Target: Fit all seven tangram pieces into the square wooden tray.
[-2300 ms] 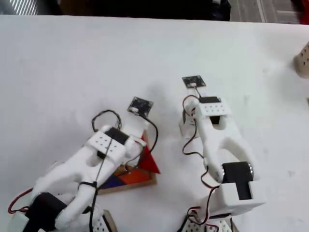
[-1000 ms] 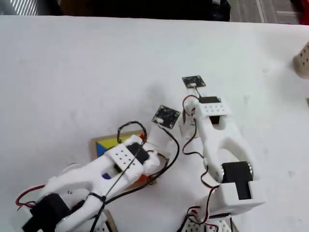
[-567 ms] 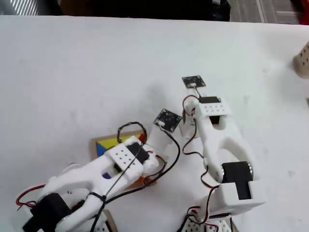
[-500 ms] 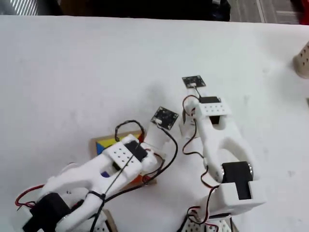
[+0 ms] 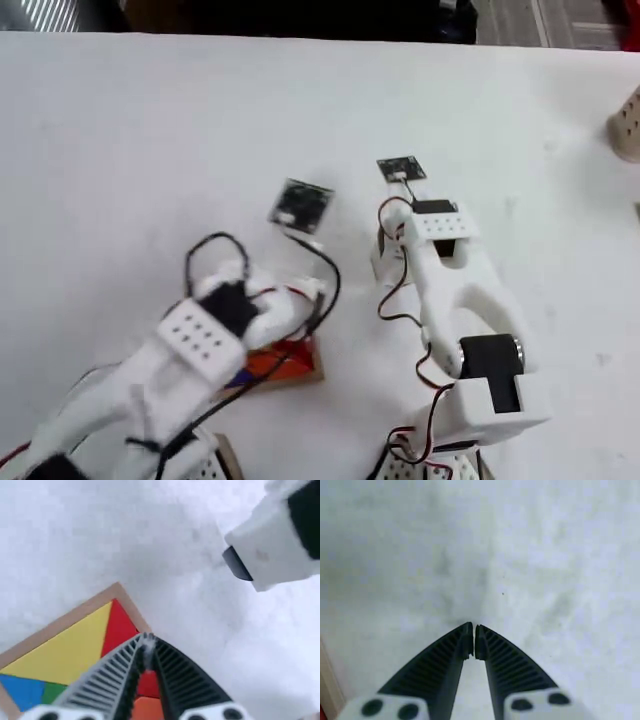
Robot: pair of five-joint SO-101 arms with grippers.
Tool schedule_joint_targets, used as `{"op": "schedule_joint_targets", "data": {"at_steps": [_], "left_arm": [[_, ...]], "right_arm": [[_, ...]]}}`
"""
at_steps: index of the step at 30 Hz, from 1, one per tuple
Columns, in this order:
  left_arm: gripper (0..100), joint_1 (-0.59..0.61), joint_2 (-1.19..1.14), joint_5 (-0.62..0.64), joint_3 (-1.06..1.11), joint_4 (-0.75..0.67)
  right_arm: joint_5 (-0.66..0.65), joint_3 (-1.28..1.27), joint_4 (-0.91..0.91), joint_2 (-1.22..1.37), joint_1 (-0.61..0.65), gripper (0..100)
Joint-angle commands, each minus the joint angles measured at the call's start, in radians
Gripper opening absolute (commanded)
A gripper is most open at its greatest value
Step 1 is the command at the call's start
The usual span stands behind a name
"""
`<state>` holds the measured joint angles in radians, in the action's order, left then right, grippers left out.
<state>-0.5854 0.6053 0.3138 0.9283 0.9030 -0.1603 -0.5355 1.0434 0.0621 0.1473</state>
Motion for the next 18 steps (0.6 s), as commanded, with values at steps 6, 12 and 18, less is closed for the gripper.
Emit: {"op": "schedule_joint_targets", "data": {"at_steps": [6, 12, 18], "left_arm": [[2, 0.166, 0.395, -0.011, 0.288, 0.040], [2, 0.168, 0.271, -0.011, 0.290, -0.015], [2, 0.168, 0.143, -0.069, 0.195, 0.103]], "right_arm": [[-0.003, 0.044, -0.012, -0.012, -0.004, 1.7], [-0.003, 0.044, -0.013, -0.008, -0.005, 1.7], [-0.003, 0.044, -0.015, -0.008, -0.007, 1.7]]}}
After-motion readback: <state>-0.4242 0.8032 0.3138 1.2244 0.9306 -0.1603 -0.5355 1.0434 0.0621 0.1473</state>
